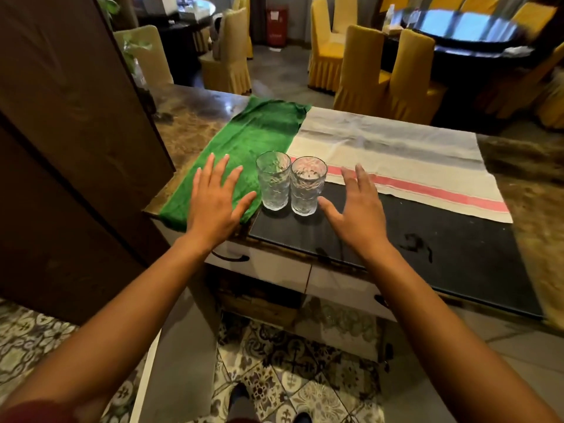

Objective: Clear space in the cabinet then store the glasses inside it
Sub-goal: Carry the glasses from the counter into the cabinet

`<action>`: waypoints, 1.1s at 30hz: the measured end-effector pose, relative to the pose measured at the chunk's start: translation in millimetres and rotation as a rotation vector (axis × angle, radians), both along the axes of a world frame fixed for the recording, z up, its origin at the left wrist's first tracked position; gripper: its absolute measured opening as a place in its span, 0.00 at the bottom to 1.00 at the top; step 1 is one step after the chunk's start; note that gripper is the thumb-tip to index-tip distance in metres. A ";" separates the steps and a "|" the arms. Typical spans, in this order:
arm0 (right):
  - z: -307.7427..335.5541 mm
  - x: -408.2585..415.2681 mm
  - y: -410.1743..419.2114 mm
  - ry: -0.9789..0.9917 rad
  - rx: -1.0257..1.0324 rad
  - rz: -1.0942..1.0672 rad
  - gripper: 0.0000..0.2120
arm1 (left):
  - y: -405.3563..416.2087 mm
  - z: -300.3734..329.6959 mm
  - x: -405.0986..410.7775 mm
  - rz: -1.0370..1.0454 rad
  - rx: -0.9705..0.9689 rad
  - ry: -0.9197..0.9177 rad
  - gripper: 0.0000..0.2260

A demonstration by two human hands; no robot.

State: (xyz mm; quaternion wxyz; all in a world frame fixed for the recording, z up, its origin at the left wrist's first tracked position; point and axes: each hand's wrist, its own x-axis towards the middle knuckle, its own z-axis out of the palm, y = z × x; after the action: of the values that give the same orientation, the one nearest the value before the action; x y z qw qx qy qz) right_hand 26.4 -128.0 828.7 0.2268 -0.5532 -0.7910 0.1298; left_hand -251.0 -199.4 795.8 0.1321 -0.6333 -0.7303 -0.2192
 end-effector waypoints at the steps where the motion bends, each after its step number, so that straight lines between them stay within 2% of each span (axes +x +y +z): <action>1: -1.3 -2.7 5.7 -0.003 -0.008 0.000 0.39 | 6.6 -0.7 -1.6 -0.008 0.008 0.020 0.30; 4: -2.4 -13.6 21.1 0.000 -0.025 0.005 0.42 | 28.3 -4.1 -8.2 -0.041 0.011 0.020 0.32; 8: -3.2 -31.5 39.8 0.065 -0.082 0.015 0.47 | 54.7 -10.3 -18.0 -0.104 -0.023 -0.086 0.39; 14: -5.5 -47.1 58.9 0.200 -0.207 0.026 0.47 | 81.1 -19.1 -26.7 -0.240 0.000 -0.227 0.41; 19: -8.2 -51.6 65.0 0.267 -0.205 0.079 0.41 | 99.7 -21.0 -27.0 -0.343 -0.018 -0.348 0.42; 25: -10.6 -49.7 66.5 0.344 -0.310 0.087 0.41 | 100.2 -15.1 -13.1 -0.377 -0.090 -0.648 0.42; 29: -11.5 -48.2 67.6 0.421 -0.324 0.066 0.41 | 102.1 -11.7 -7.7 -0.403 -0.121 -0.832 0.39; 33: -7.9 -41.9 65.5 0.412 -0.294 0.048 0.39 | 93.0 -8.0 -0.9 -0.392 -0.061 -0.811 0.37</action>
State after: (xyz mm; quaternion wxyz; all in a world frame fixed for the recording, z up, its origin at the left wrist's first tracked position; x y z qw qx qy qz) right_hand -15.5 -62.5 820.8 0.2973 -0.5231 -0.7135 0.3589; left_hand -251.9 -106.3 787.8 -0.2278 -0.6262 -0.5954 -0.4489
